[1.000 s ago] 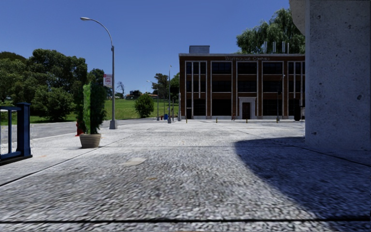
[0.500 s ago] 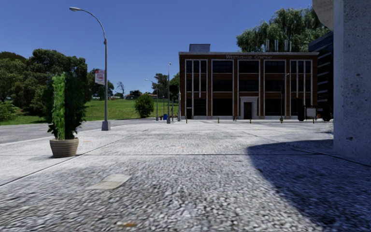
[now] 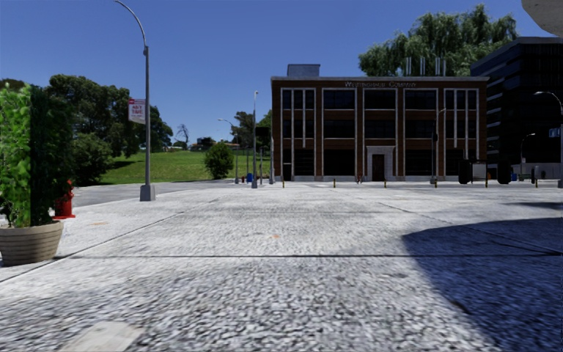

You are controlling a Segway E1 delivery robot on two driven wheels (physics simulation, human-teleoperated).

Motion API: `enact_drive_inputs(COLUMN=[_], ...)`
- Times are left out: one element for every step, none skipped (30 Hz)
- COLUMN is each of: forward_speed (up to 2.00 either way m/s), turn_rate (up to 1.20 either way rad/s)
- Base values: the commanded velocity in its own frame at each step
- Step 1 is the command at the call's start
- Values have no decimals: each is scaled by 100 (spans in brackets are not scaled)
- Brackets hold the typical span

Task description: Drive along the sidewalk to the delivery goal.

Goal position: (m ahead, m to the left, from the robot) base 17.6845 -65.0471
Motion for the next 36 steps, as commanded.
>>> enact_drive_inputs(forward_speed=[200, 200, 200, 200, 200, 200, 200, 200, 200, 200, 200, 200, 200, 200, 200, 200, 200, 200, 200, 200, 200, 200, 200, 200, 200, 200, 200, 200, 200, 200, 200, 200, 200, 200, 200, 200], turn_rate=[-26, -41, -58, -58, -65, -66, -66, -67, -67, -67, -67, -67, -67, -67, -66, -55, -55, -31, -11, -1, -1, 0, 0, 0, 0, 0, 0, 0, 0, 0, 0, 0, 0, -2, -16, -16])
